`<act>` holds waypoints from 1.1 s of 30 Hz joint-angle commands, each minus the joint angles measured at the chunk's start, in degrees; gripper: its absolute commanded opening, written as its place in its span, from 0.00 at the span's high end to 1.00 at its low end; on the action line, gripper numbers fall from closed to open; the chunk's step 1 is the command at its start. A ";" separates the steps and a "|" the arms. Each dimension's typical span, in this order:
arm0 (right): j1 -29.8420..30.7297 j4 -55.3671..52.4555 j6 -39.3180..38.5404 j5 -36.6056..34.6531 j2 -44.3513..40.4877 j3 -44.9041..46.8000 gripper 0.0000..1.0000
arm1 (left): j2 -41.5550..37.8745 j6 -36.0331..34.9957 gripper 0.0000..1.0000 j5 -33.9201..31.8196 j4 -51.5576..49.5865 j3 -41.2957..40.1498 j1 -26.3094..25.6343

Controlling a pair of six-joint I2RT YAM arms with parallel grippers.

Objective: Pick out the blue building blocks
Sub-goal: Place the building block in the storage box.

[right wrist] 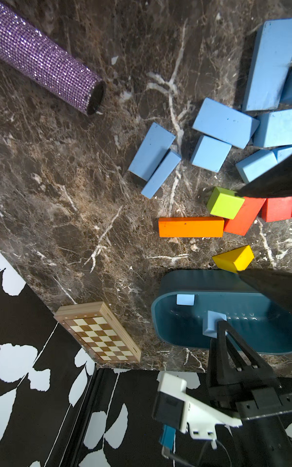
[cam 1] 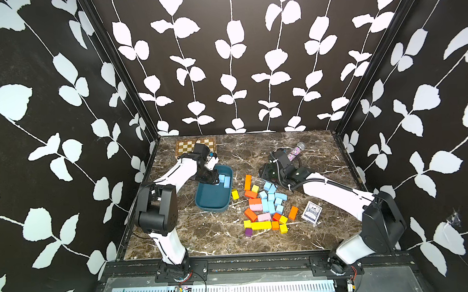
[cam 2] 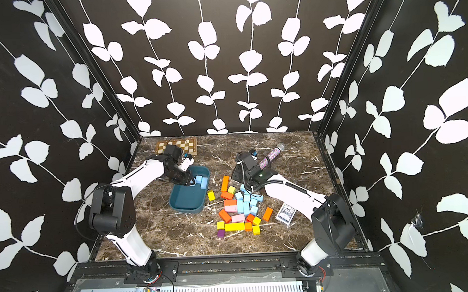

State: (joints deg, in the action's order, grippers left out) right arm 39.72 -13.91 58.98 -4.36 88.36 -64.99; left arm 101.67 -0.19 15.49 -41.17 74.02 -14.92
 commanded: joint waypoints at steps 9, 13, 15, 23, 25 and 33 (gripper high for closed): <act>0.41 3.19 2.46 -1.75 0.34 2.02 0.55 | 1.91 4.80 0.75 1.59 5.96 -3.07 -1.05; 0.44 3.45 2.42 -1.34 0.76 2.14 0.55 | 2.29 5.28 0.71 1.57 7.67 -3.36 -2.16; 0.44 3.88 2.54 -1.40 0.46 2.63 0.55 | 2.62 5.28 0.67 1.15 7.85 -3.24 -2.85; 0.44 3.87 2.63 -2.31 -0.37 3.24 0.55 | 3.19 5.37 0.52 0.18 8.30 -3.13 -3.89; 0.44 3.89 2.63 -2.43 -0.44 3.22 0.55 | 2.68 5.38 0.51 -0.06 8.22 -3.67 -3.89; 0.41 3.39 2.63 -2.24 -0.55 3.25 0.55 | 0.21 4.73 0.61 -1.72 8.83 -6.45 -3.89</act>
State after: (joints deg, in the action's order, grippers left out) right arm 39.77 -11.33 59.83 -5.39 88.44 -62.24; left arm 104.99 4.91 14.90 -32.64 68.84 -18.72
